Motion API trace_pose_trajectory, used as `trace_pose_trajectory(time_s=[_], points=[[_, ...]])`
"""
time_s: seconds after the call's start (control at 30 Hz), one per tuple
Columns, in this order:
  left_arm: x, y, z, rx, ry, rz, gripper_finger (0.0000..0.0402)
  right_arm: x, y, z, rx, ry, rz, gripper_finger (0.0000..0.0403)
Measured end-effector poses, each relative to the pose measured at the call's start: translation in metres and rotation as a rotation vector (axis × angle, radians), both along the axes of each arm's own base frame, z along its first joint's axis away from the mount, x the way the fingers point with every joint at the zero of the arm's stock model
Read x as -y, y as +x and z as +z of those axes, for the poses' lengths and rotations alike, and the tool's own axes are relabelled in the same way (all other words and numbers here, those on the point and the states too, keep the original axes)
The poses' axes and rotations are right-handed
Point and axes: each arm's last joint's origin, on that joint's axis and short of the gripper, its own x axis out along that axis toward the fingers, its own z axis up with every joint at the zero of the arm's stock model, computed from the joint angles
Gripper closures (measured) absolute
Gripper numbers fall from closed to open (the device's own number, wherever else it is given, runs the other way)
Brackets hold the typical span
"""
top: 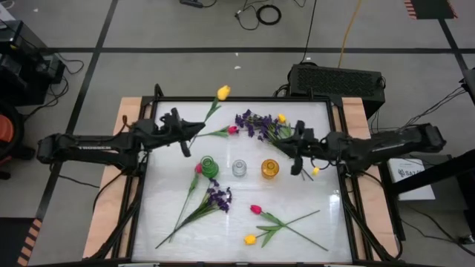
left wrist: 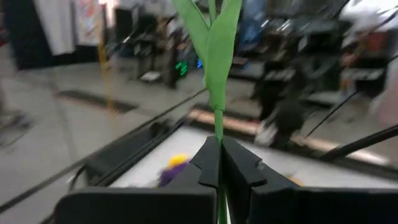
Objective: Sort flowers into vase by color
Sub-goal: Put the top left yellow tulip into the yellow vase
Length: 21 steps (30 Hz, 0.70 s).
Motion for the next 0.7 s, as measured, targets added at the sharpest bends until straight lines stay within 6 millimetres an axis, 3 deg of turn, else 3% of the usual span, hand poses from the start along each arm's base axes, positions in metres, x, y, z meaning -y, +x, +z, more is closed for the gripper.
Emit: trace_pose_trajectory(time_s=[0.3,0.5,0.7], points=[[0.006,0.003,0.015,0.175,0.05,-0.171,0.0393,0.011,0.062,0.002,0.079,-0.024,0.052,0.0393],[0.015,0.015,0.01,0.16,0.103,-0.228,0.0393,0.012,0.11,0.022,0.095,-0.1,0.13,0.0353],[0.025,0.028,0.018,0.154,0.123,-0.278,0.0393,0.014,0.143,0.031,0.108,-0.136,0.143,0.0307]])
